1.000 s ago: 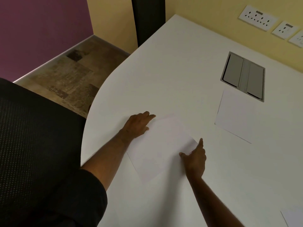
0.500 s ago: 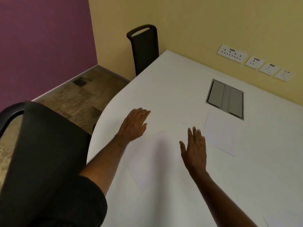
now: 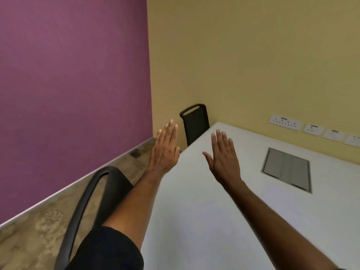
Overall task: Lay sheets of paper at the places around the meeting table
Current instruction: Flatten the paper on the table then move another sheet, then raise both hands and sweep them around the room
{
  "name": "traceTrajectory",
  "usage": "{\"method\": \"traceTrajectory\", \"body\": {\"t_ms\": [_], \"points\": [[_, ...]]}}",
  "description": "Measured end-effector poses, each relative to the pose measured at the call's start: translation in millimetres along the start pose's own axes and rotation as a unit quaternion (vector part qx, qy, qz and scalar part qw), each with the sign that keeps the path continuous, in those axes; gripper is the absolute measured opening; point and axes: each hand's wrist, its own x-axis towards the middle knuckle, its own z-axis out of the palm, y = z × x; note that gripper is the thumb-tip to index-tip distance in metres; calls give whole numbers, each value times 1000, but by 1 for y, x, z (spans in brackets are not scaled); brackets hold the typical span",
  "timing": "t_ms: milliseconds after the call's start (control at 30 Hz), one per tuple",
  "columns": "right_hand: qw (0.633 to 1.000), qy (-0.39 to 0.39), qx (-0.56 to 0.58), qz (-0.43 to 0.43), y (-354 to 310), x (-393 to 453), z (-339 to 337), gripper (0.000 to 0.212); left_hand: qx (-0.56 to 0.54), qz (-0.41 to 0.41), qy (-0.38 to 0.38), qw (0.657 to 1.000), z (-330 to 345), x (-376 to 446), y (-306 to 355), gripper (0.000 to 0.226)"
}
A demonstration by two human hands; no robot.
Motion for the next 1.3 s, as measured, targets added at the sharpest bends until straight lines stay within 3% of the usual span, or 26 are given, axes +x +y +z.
{"method": "traceTrajectory", "body": {"t_ms": [200, 433, 733, 867, 1100, 1300], "points": [[997, 50, 1, -57, -65, 55, -39, 75, 99, -50, 49, 993, -99, 12, -41, 83], [990, 69, 20, -124, -188, 82, -54, 81, 187, -97, 62, 976, -199, -44, -120, 82], [976, 68, 44, -203, -378, 103, -52, 80, 203, -165, 95, 961, -302, -124, -257, 75], [979, 77, 56, -182, -470, 125, -40, 79, 217, -162, 91, 958, -346, -144, -342, 73], [983, 70, 61, -158, -557, 151, -28, 80, 229, -157, 85, 957, -380, -141, -426, 71], [987, 72, 62, -129, -594, 195, 2, 80, 222, -165, 60, 959, -366, -112, -489, 71]]}}
